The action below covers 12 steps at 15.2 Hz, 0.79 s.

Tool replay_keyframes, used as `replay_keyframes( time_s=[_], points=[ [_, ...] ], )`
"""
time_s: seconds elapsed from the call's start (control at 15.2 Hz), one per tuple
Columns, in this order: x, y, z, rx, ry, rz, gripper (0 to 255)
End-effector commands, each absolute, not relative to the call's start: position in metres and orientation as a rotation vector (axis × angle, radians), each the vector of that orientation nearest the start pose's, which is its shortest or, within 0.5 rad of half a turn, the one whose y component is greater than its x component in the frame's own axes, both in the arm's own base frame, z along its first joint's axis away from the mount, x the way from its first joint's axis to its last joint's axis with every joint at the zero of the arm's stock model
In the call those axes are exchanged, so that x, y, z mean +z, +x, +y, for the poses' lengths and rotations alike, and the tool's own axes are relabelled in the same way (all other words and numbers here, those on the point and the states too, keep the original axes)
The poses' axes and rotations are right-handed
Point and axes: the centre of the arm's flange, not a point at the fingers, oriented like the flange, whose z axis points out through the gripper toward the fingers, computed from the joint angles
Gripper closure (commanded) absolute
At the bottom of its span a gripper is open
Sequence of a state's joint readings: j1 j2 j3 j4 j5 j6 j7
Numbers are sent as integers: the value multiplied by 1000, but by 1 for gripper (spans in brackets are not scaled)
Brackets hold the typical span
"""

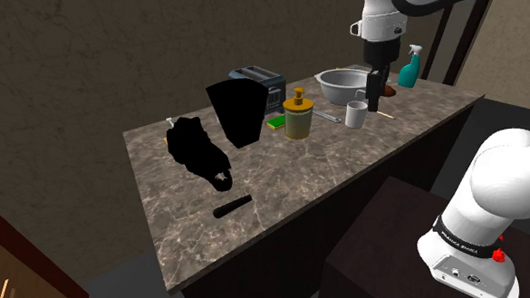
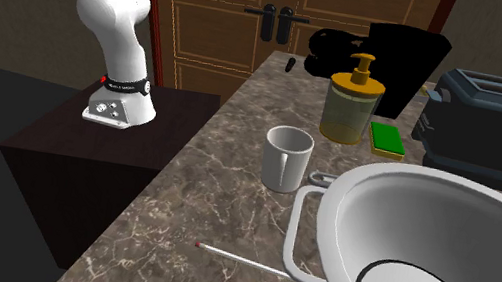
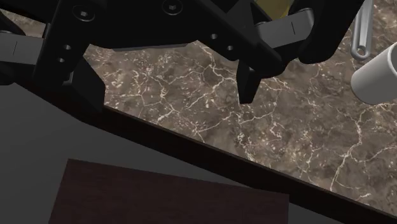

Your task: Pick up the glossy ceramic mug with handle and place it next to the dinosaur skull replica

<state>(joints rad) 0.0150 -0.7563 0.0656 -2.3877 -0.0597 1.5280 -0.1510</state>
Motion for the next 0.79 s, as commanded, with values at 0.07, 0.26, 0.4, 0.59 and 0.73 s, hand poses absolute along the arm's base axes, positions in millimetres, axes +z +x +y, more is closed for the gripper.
replay_keyframes(
  time_s=[0.07,0.26,0.4,0.59,0.73],
  points=[
    [557,313,13,174,-3218,-338,0],
    [541,332,-19,168,-3216,-325,0],
    [530,344,-40,163,-3215,-316,0],
    [513,361,-71,156,-3213,-303,0],
    [502,373,-92,152,-3211,-294,0]
  ],
)
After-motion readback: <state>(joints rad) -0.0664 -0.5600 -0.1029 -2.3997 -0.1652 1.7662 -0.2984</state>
